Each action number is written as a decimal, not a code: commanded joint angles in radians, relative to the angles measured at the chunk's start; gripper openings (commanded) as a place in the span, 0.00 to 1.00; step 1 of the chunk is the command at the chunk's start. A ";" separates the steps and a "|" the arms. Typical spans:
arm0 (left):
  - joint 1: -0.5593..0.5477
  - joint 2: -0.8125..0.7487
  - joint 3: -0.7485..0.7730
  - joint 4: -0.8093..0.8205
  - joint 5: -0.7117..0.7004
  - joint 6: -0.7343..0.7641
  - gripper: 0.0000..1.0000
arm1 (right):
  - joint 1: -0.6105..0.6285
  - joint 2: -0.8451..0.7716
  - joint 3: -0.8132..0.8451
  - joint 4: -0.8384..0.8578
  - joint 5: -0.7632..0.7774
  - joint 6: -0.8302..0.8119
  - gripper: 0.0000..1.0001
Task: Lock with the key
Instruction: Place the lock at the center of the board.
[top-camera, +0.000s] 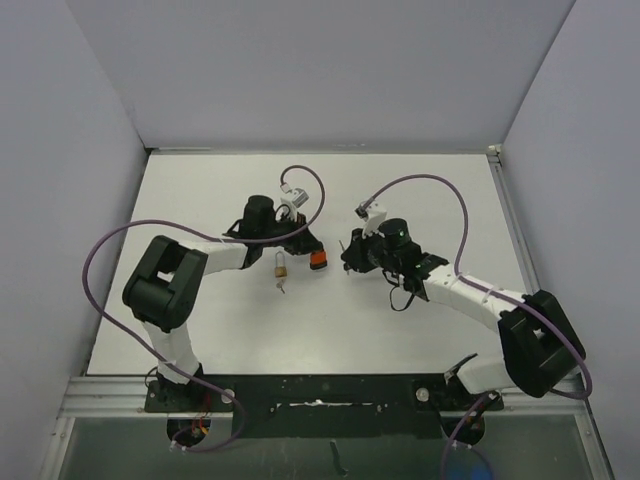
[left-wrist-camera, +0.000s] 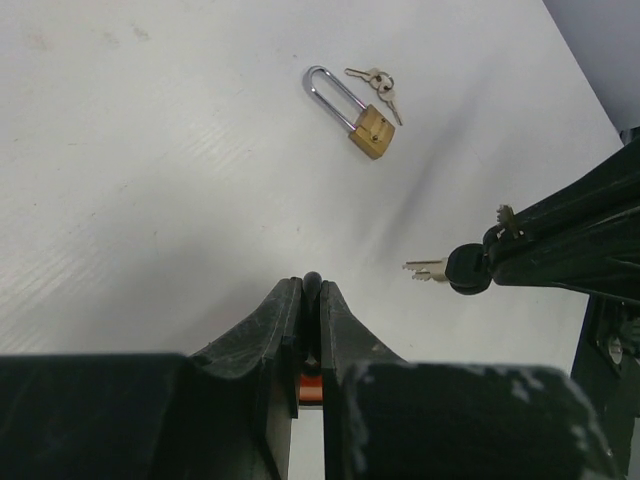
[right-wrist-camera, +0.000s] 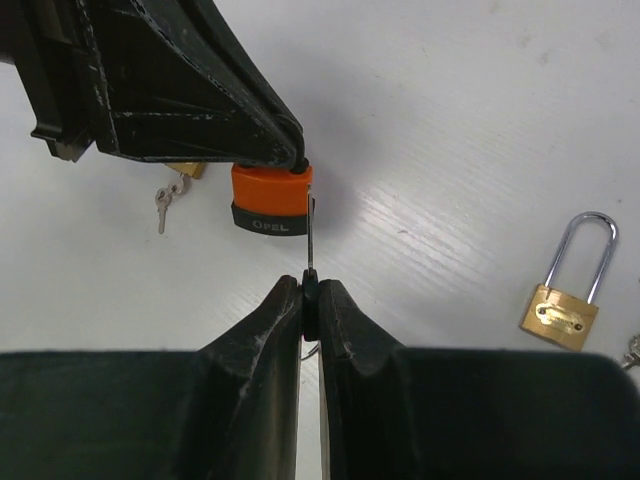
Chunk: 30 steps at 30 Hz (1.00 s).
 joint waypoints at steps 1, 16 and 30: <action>0.002 0.044 0.071 0.154 0.022 -0.015 0.00 | -0.019 0.080 0.081 0.099 -0.047 0.025 0.00; 0.007 0.187 0.127 0.187 0.041 0.017 0.08 | -0.096 0.338 0.157 0.231 -0.129 0.073 0.00; 0.048 0.242 0.136 0.229 0.063 0.008 0.41 | -0.140 0.482 0.209 0.269 -0.158 0.092 0.00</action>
